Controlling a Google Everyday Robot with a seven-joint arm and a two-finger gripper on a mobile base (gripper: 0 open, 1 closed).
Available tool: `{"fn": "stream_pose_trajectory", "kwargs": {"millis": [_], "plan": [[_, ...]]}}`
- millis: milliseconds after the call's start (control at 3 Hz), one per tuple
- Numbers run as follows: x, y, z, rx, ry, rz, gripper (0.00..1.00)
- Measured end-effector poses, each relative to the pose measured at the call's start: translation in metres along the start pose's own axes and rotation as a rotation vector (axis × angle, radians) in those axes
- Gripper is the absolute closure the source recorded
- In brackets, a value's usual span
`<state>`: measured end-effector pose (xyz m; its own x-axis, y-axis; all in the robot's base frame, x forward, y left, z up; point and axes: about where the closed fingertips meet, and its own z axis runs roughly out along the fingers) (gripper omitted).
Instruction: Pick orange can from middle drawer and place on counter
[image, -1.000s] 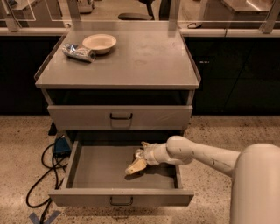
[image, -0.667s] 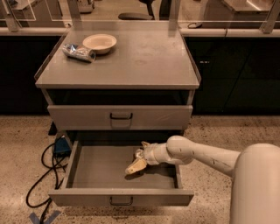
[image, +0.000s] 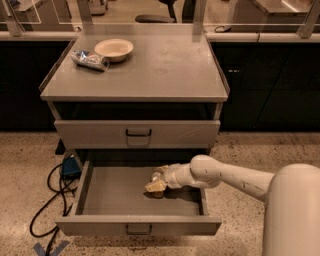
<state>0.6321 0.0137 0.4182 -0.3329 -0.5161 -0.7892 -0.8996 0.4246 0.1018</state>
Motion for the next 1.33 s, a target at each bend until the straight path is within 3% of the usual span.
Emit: {"fn": "stream_pose_trajectory", "kwargs": {"millis": [333,667,1000,1333], "plan": [[0.000,0.000,0.000,0.000,0.000,0.000,0.66],[-0.016,0.011,-0.005,0.019,0.033,-0.066,0.89],[-0.038,0.019,-0.034,0.112,0.087,-0.135,1.00],[-0.054,0.018,-0.092,0.259,0.111,-0.151,1.00]]}}
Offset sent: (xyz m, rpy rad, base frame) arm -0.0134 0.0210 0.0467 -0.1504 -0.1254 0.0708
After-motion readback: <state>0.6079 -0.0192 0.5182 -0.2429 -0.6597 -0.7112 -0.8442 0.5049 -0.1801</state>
